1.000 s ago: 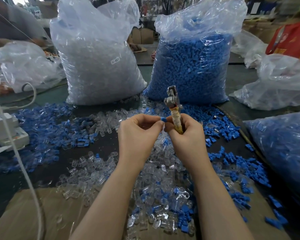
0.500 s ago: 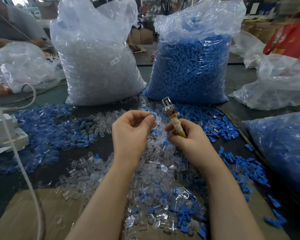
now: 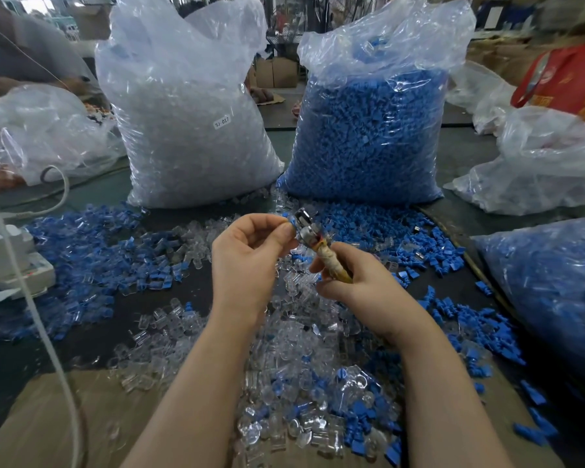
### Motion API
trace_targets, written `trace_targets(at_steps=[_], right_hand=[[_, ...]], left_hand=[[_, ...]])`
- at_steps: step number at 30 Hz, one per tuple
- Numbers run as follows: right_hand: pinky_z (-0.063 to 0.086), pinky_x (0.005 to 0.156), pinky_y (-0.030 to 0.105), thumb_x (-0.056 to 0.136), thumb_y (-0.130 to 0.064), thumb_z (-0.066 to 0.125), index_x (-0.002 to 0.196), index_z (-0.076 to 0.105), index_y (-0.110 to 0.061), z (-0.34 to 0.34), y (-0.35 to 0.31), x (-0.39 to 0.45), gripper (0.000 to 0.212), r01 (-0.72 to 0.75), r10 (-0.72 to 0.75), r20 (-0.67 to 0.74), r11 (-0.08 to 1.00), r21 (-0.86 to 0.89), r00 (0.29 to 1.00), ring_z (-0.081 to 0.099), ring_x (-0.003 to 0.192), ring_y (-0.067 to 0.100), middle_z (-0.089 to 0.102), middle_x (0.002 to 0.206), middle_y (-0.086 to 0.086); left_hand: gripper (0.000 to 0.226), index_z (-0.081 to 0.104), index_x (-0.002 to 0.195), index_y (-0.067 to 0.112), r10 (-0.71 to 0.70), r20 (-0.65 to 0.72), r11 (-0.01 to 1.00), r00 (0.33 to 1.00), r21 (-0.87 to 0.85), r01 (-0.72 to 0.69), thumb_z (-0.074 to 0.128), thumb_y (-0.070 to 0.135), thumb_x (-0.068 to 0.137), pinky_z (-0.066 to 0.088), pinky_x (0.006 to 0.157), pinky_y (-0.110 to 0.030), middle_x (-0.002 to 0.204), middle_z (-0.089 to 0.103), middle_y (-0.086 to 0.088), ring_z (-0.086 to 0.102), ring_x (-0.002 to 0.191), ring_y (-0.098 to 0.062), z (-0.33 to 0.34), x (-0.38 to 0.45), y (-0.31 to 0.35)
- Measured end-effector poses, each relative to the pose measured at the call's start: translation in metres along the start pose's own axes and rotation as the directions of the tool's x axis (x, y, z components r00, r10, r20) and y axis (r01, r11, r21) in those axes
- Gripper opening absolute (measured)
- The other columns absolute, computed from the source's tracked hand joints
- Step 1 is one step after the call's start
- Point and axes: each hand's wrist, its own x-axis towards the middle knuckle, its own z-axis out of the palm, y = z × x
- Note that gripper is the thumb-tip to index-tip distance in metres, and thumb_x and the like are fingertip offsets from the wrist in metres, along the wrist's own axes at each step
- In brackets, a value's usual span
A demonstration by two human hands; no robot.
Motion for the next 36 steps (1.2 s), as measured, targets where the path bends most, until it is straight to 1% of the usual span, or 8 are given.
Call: trace_targets(at_steps=[7, 20, 23, 25, 28, 30, 32, 36], right_hand=[[0.034, 0.052, 0.025, 0.083, -0.003, 0.059, 0.086, 0.057, -0.022, 0.003, 0.001, 0.001, 0.019, 0.031, -0.035, -0.034, 0.993, -0.114, 0.999, 0.04, 0.05, 0.004, 0.051, 0.06, -0.017], [0.034, 0.053, 0.032, 0.072, -0.017, 0.052, 0.08, 0.054, -0.022, 0.006, 0.004, 0.003, 0.01, 0.021, -0.035, -0.083, 0.986, -0.167, 0.996, 0.038, 0.048, 0.007, 0.051, 0.059, -0.011], [0.037, 0.053, 0.034, 0.069, -0.022, 0.051, 0.081, 0.054, -0.023, 0.007, 0.004, 0.004, 0.012, 0.02, -0.05, -0.125, 0.973, -0.231, 0.991, 0.043, 0.053, 0.014, 0.053, 0.063, -0.005], [0.041, 0.054, 0.036, 0.068, -0.026, 0.05, 0.08, 0.052, -0.025, 0.006, 0.004, 0.004, 0.012, 0.006, -0.059, -0.182, 0.961, -0.278, 0.982, 0.049, 0.058, 0.019, 0.056, 0.066, -0.004], [0.043, 0.054, 0.035, 0.073, -0.026, 0.053, 0.082, 0.054, -0.028, 0.003, 0.007, 0.005, 0.009, -0.04, -0.044, -0.281, 0.957, -0.286, 0.959, 0.053, 0.059, 0.017, 0.059, 0.067, -0.007], [0.038, 0.05, 0.03, 0.072, -0.03, 0.053, 0.082, 0.054, -0.027, 0.0, 0.009, 0.005, 0.011, -0.074, -0.034, -0.337, 0.95, -0.302, 0.941, 0.051, 0.056, 0.014, 0.057, 0.064, -0.007], [0.034, 0.049, 0.028, 0.075, -0.029, 0.055, 0.081, 0.053, -0.027, -0.002, 0.012, 0.005, 0.007, -0.108, -0.029, -0.381, 0.936, -0.334, 0.924, 0.051, 0.057, 0.012, 0.057, 0.065, -0.008], [0.033, 0.051, 0.028, 0.082, -0.026, 0.061, 0.079, 0.051, -0.029, -0.004, 0.016, 0.006, 0.011, -0.167, -0.017, -0.449, 0.914, -0.368, 0.894, 0.051, 0.062, 0.008, 0.057, 0.068, -0.011]], left_hand=[[0.008, 0.07, 0.086, 0.008, -0.024, 0.024, 0.999, 0.999, -0.047, 0.025, 0.07, 0.0, 0.085, 0.053, 0.066, -0.016, 0.075, 0.073, 0.0, 0.069, 0.07, -0.008, -0.002, 0.001, -0.002], [0.006, 0.07, 0.088, 0.006, -0.087, 0.016, 0.995, 0.996, -0.046, 0.088, 0.07, 0.001, 0.085, 0.054, 0.066, -0.017, 0.075, 0.074, 0.0, 0.07, 0.071, -0.009, -0.002, 0.002, 0.001], [0.007, 0.073, 0.087, 0.01, -0.136, 0.007, 0.991, 0.991, 0.019, 0.136, 0.073, 0.005, 0.083, 0.055, 0.063, -0.018, 0.076, 0.075, -0.002, 0.071, 0.07, -0.012, -0.012, 0.006, 0.003], [0.009, 0.074, 0.082, 0.018, -0.132, -0.08, 0.972, 0.988, 0.184, 0.145, 0.076, 0.009, 0.082, 0.059, 0.067, -0.025, 0.073, 0.075, 0.001, 0.071, 0.071, -0.013, -0.029, 0.013, 0.001], [0.008, 0.076, 0.083, 0.025, -0.005, -0.249, 0.814, 0.968, 0.561, 0.148, 0.078, 0.018, 0.081, 0.057, 0.084, -0.038, 0.074, 0.074, 0.003, 0.071, 0.078, -0.015, -0.062, 0.024, -0.005], [0.007, 0.077, 0.089, 0.024, 0.109, -0.309, 0.641, 0.945, 0.748, 0.17, 0.074, 0.02, 0.083, 0.052, 0.086, -0.034, 0.084, 0.075, -0.001, 0.066, 0.082, -0.016, -0.08, 0.025, -0.009], [0.011, 0.078, 0.094, 0.019, 0.154, -0.35, 0.527, 0.924, 0.82, 0.223, 0.07, 0.017, 0.087, 0.05, 0.081, -0.035, 0.089, 0.075, -0.007, 0.064, 0.084, -0.023, -0.091, 0.025, -0.013], [0.017, 0.078, 0.099, 0.01, 0.148, -0.392, 0.407, 0.908, 0.861, 0.305, 0.064, 0.009, 0.089, 0.051, 0.074, -0.041, 0.095, 0.073, -0.017, 0.064, 0.088, -0.036, -0.101, 0.024, -0.019]])
